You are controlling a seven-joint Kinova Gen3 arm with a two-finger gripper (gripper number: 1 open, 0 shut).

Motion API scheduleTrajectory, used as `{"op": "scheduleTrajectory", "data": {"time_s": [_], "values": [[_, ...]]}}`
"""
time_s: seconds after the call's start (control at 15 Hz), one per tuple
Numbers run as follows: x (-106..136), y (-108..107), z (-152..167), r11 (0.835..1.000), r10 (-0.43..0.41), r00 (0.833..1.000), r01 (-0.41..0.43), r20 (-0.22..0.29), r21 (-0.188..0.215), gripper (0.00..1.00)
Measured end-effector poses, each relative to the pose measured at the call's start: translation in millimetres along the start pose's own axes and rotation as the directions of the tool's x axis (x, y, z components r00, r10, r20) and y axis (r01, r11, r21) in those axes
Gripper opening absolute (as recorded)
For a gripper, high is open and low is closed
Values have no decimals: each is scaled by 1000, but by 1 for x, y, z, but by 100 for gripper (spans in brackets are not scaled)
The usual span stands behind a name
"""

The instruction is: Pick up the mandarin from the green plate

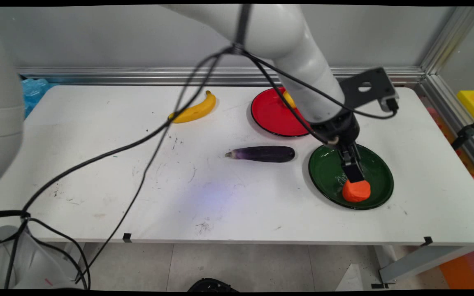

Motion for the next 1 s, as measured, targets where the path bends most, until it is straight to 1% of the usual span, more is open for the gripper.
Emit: {"op": "scheduleTrajectory", "data": {"time_s": [0.2, 0.4, 0.73, 1.0], "values": [[1, -12, 36, 1000, -5, 999, 4, 45, 10, 100], [-1, -22, 69, 1000, -4, 996, 3, 87, 6, 100], [-1, -32, 101, 1000, 7, 994, -6, 112, -6, 100], [3, -37, 116, 1000, 18, 993, -15, 116, -25, 100]]}}
